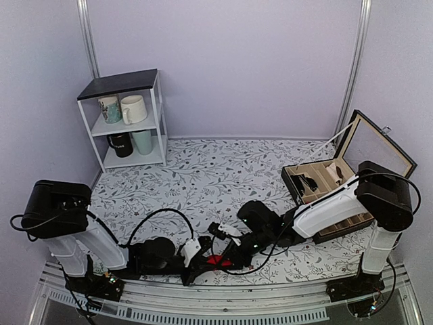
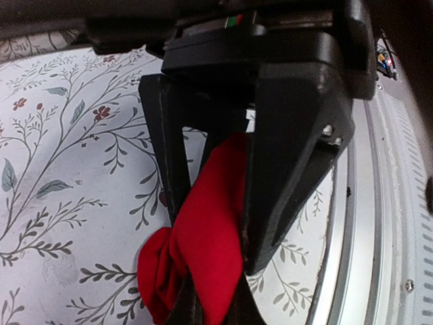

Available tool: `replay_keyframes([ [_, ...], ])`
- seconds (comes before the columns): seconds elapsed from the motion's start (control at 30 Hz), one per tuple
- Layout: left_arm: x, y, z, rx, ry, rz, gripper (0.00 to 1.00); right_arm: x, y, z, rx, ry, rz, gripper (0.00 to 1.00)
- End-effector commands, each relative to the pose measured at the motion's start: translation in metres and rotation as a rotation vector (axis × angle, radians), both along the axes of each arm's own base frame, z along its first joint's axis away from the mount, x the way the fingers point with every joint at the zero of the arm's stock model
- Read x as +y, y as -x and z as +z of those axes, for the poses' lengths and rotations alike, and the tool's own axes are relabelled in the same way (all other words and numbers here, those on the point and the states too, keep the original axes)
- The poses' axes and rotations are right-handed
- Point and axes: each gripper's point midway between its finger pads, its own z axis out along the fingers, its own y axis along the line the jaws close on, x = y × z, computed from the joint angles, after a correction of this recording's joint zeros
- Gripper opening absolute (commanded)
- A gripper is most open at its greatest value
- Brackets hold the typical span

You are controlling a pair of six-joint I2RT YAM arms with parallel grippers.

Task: Roll the socks
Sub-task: Pick up the pair of socks from the center of the board, then place a pair of socks in the storage box.

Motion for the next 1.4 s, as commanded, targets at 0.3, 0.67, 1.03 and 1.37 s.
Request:
replay_keyframes([
  [0.3, 0.048, -0.001, -0.054, 0.020, -0.309, 0.043, 0.18, -0.032, 0.020, -0.061, 0.100, 0.230, -0.027, 0.00],
  [0.67, 0.047, -0.026, 0.049, -0.138, -0.163, 0.121, 1.00, -0.032, -0.043, 0.003, 0.000, 0.125, -0.281, 0.00],
  [1.03, 0.069, -0.034, 0.063, -0.136, -0.137, 0.173, 0.99, -0.139, -0.171, 0.127, -0.265, 0.010, -0.799, 0.00],
  [1.37, 0.050, -0.033, 0.072, -0.124, -0.131, 0.132, 0.99, -0.283, -0.252, 0.153, -0.442, 0.084, -1.101, 0.00],
])
